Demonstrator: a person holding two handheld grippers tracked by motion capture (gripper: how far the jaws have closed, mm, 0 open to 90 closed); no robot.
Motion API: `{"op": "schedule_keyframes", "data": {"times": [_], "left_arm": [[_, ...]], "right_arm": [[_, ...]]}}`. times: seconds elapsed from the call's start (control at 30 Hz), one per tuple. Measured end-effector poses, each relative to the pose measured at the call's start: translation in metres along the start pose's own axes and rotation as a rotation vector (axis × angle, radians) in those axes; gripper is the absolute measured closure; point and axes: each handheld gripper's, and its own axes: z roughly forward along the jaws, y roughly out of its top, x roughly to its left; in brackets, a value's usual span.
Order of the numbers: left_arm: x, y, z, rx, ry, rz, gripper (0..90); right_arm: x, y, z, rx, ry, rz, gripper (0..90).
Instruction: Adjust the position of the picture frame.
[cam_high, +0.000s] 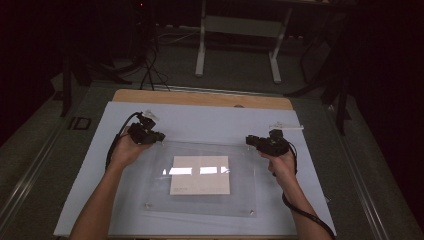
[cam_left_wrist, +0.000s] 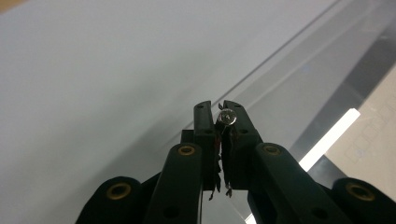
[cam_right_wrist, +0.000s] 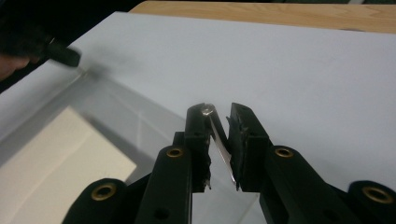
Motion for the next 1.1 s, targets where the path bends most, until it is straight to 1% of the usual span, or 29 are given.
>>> {"op": "schedule_keyframes", "data": {"times": [0.03, 0.07, 0.1, 0.13, 0.17, 0.2, 0.23, 0.27, 0.3, 0.33, 0.4, 0.5, 0.6, 0.67, 0.73, 0.77, 0.87, 0.93, 1.0, 1.03, 1.07, 1.1], "left_arm": [[-0.002, -0.004, 0.003, 0.008, -0.004, -0.001, 85.5], [-0.002, -0.004, 0.003, 0.008, -0.004, -0.001, 85.5], [-0.002, -0.004, 0.003, 0.008, -0.004, -0.001, 85.5], [-0.004, -0.014, 0.010, -0.018, -0.007, -0.012, 85.3], [-0.007, -0.013, 0.011, -0.020, 0.007, 0.000, 85.2], [-0.009, -0.012, 0.012, -0.013, 0.021, 0.007, 85.1], [-0.010, -0.011, 0.012, -0.012, 0.027, 0.007, 85.3], [-0.009, -0.012, 0.012, -0.013, 0.021, 0.004, 85.2], [-0.008, -0.013, 0.012, -0.018, 0.016, 0.000, 85.2], [-0.008, -0.013, 0.012, -0.018, 0.016, 0.000, 85.1], [-0.010, -0.014, 0.012, -0.029, 0.027, -0.007, 85.1], [-0.009, -0.017, 0.012, -0.052, 0.025, -0.018, 84.9], [-0.010, -0.019, 0.013, -0.078, 0.031, -0.035, 84.6], [-0.011, -0.022, 0.013, -0.102, 0.028, -0.058, 84.1], [-0.011, -0.023, 0.013, -0.106, 0.028, -0.064, 83.7], [-0.012, -0.025, 0.014, -0.127, 0.035, -0.082, 83.4], [-0.014, -0.029, 0.014, -0.161, 0.050, -0.109, 82.9], [-0.017, -0.033, 0.015, -0.195, 0.062, -0.134, 82.5], [-0.020, -0.039, 0.015, -0.245, 0.083, -0.155, 82.0], [-0.021, -0.042, 0.016, -0.274, 0.088, -0.164, 81.5], [-0.022, -0.045, 0.016, -0.292, 0.090, -0.172, 81.3], [-0.023, -0.049, 0.017, -0.325, 0.091, -0.186, 81.0]], "right_arm": [[-0.003, -0.001, 0.003, 0.006, -0.003, 0.002, 78.5], [-0.003, -0.001, 0.003, 0.006, -0.003, 0.002, 78.5], [-0.006, -0.003, 0.006, 0.013, -0.008, 0.009, 78.5], [-0.012, -0.010, 0.016, 0.036, -0.025, 0.023, 78.5], [-0.015, -0.014, 0.019, 0.043, -0.034, 0.036, 78.6], [-0.019, -0.020, 0.023, 0.049, -0.035, 0.060, 78.3], [-0.021, -0.024, 0.024, 0.027, -0.023, 0.077, 77.8], [-0.023, -0.026, 0.024, 0.008, -0.010, 0.100, 77.6], [-0.021, -0.028, 0.024, -0.003, -0.018, 0.091, 77.8], [-0.020, -0.028, 0.024, -0.002, -0.026, 0.091, 77.8], [-0.020, -0.028, 0.024, -0.005, -0.025, 0.095, 77.7], [-0.018, -0.028, 0.023, -0.008, -0.040, 0.091, 77.8], [-0.018, -0.029, 0.023, -0.012, -0.040, 0.088, 77.8], [-0.019, -0.030, 0.023, -0.016, -0.034, 0.083, 77.9], [-0.019, -0.030, 0.023, -0.020, -0.032, 0.082, 77.8], [-0.019, -0.031, 0.023, -0.022, -0.040, 0.065, 78.3], [-0.017, -0.031, 0.024, -0.019, -0.052, 0.056, 78.7], [-0.016, -0.031, 0.024, -0.020, -0.057, 0.047, 78.9], [-0.017, -0.031, 0.024, -0.024, -0.053, 0.050, 78.7], [-0.017, -0.032, 0.024, -0.026, -0.050, 0.054, 78.6], [-0.018, -0.033, 0.023, -0.030, -0.046, 0.058, 78.5], [-0.018, -0.033, 0.024, -0.033, -0.044, 0.061, 78.4]]}}
